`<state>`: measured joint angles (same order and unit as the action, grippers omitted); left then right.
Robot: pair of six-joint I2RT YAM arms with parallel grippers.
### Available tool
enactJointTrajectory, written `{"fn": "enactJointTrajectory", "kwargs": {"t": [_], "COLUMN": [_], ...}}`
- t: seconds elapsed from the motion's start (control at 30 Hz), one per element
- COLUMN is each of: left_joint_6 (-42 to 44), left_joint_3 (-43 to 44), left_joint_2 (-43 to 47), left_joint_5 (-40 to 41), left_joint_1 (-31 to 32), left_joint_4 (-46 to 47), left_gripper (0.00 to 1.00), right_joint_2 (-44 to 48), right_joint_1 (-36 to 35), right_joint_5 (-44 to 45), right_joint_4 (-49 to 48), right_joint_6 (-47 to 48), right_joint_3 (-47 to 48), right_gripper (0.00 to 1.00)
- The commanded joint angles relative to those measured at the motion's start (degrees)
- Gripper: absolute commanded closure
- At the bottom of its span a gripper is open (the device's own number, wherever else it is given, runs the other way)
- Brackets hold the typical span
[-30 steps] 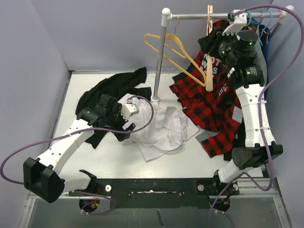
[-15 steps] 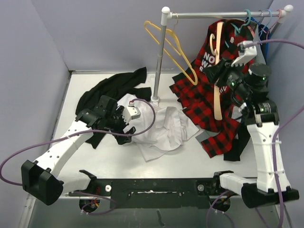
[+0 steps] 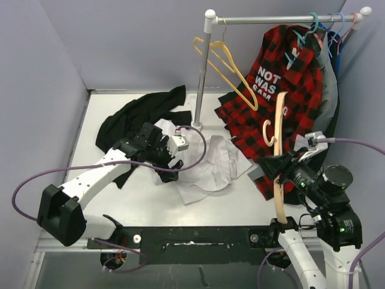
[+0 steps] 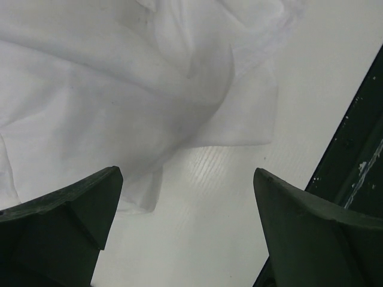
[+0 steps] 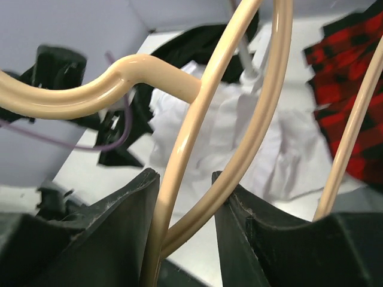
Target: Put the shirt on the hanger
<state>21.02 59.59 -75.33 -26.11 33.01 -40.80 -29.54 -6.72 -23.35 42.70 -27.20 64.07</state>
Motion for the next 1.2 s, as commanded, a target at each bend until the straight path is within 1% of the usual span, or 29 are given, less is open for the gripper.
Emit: {"fn": "enactJointTrajectory", "kwargs": {"t": [0.0,0.1,0.23,0.33,0.37,0.43,0.53,0.63,0.7,0.8,0.83,0.9,0.97,1.07,1.17], "left_joint_6": [-6.66,-8.74,-11.0,-12.73,-13.35,-14.11,-14.71,-15.29,-15.68,-17.17,-17.8,-18.44,-18.91,-19.35,-19.36], "left_joint_3": [3.16,3.97,7.58,10.64,11.24,11.99,11.9,12.51,13.38,17.02,18.23,19.32,19.49,20.03,21.04], "left_joint_2": [-4.35,-7.06,-10.89,-13.24,-13.89,-15.16,-17.24,-19.58,-21.18,-25.0,-26.37,-27.92,-28.79,-30.08,-31.54], "left_joint_5": [3.7,4.25,7.19,9.44,10.76,14.33,18.92,21.82,23.36,26.04,27.1,29.05,31.49,34.2,36.03], "left_joint_1": [0.77,1.65,4.27,6.56,7.4,9.32,11.84,13.32,14.15,14.99,15.01,15.06,15.15,15.1,15.15], "left_joint_4": [9.11,12.18,14.43,15.94,17.0,19.32,23.74,27.2,28.49,26.78,26.03,26.0,26.96,27.68,27.59], "left_gripper": [0.08,0.07,0.02,0.02,0.02,0.02,0.02,0.02,0.02,0.02,0.02,0.02,0.03,0.06,0.14], "right_joint_2": [4.84,10.77,16.56,18.64,19.51,21.6,22.5,23.97,24.24,23.89,23.97,24.44,25.09,27.08,28.77], "right_joint_1": [0.06,0.05,-0.08,-0.17,-0.22,-0.3,-0.5,-0.62,-0.89,-1.52,-1.94,-3.17,-5.17,-9.46,-14.81], "right_joint_5": [-12.92,-21.08,-23.71,-29.19,-29.7,-29.42,-29.83,-28.07,-26.85,-23.95,-22.55,-20.41,-17.47,-9.83,-3.08], "right_joint_4": [-0.67,-7.7,-10.83,-19.41,-22.77,-27.15,-29.77,-27.27,-23.01,-12.49,-10.06,-8.21,-6.71,-3.6,-1.07], "right_joint_6": [-10.3,-16.7,-21.93,-31.21,-34.86,-38.95,-42.38,-41.55,-38.95,-31.93,-30.35,-29.21,-28.7,-28.4,-28.95], "right_joint_3": [-9.26,-17.56,-21.96,-27.77,-30.15,-33.28,-35.61,-35.5,-34.45,-31.72,-31.01,-30.3,-29.58,-28.51,-28.08], "right_gripper": [1.0,1.0,1.0,1.0,1.0,1.0,1.0,1.0,1.0,1.0,1.0,1.0,1.0,1.0,1.0]}}
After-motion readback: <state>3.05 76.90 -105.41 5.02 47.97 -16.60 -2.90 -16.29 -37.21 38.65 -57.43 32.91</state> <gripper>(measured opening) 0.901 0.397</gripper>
